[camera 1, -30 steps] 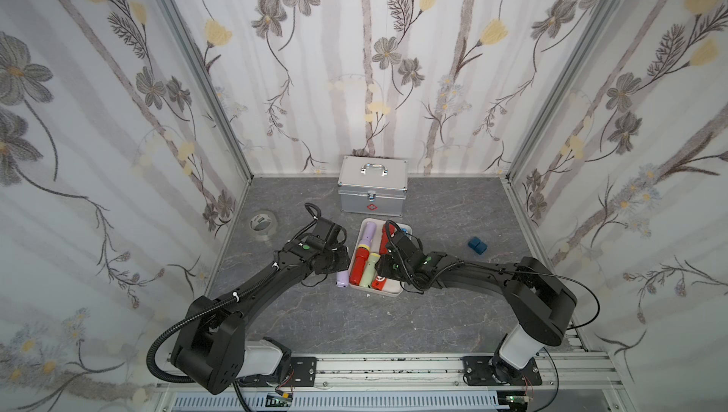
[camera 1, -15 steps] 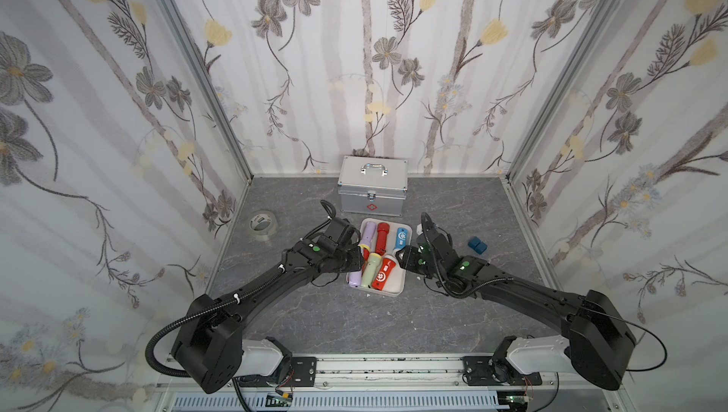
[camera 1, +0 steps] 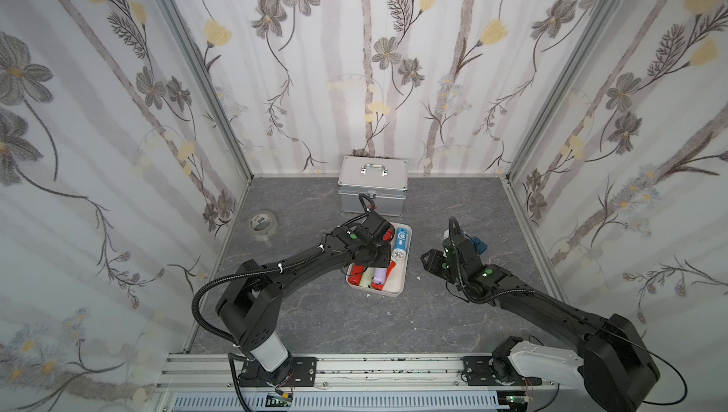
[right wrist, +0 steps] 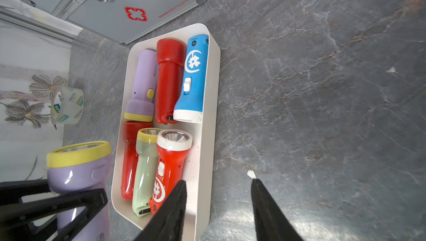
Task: Put the flashlights into the storage boxes
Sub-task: Place the flashlight at the storage box.
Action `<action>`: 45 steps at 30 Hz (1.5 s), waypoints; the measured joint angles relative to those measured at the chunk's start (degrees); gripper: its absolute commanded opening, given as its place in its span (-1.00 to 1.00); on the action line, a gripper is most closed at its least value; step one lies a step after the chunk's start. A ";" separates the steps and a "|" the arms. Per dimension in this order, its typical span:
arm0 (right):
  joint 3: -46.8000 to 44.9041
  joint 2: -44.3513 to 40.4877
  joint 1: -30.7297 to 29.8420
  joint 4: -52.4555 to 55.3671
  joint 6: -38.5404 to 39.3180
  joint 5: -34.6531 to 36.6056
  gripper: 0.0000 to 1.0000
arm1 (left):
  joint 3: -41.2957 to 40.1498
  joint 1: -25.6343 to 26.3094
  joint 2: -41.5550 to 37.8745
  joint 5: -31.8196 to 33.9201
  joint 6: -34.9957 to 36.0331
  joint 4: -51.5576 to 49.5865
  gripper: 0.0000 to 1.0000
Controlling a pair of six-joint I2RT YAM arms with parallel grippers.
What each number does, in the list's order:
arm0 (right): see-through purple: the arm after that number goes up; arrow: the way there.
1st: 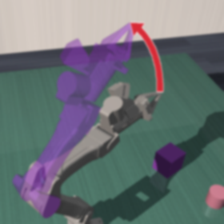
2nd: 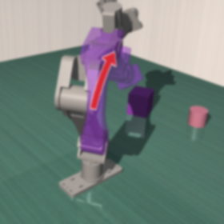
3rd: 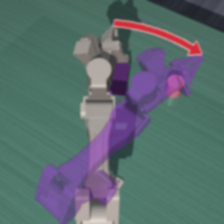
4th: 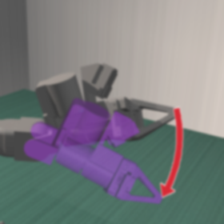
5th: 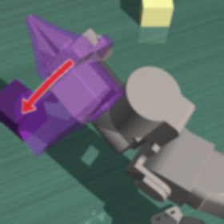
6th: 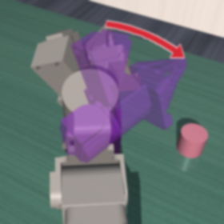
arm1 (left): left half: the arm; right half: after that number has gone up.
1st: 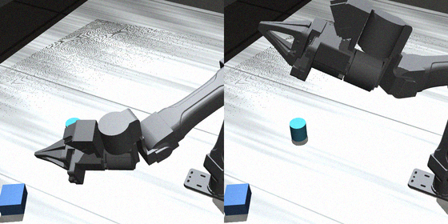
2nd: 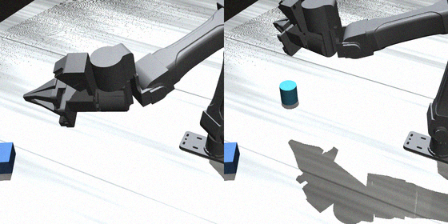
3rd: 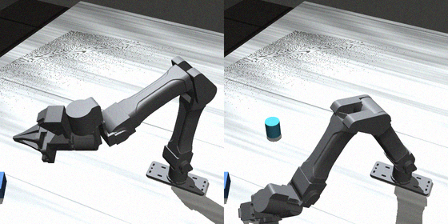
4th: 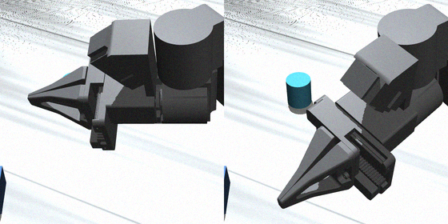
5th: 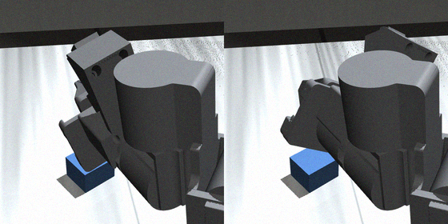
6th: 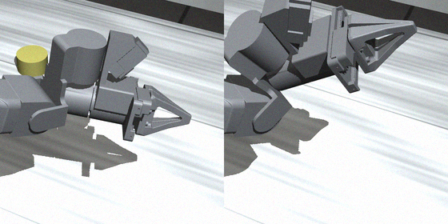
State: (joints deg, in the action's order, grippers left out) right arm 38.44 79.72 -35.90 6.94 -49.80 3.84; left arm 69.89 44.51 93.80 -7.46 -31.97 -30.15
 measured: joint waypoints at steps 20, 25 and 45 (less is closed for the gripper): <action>15.23 16.22 0.28 5.03 0.09 7.37 0.04 | 2.08 1.62 1.55 -0.68 -1.53 -3.26 -0.58; 8.68 8.79 3.45 4.90 -0.31 8.52 0.04 | 5.73 7.48 7.87 -1.25 -1.68 -2.60 -0.59; 1.70 2.84 5.33 3.28 -0.28 8.24 0.03 | 10.49 9.27 17.27 7.13 -0.79 -3.56 -0.61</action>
State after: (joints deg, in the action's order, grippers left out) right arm 40.14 82.56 -30.57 10.22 -50.09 12.08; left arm 80.38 53.78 111.07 -0.34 -32.75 -33.71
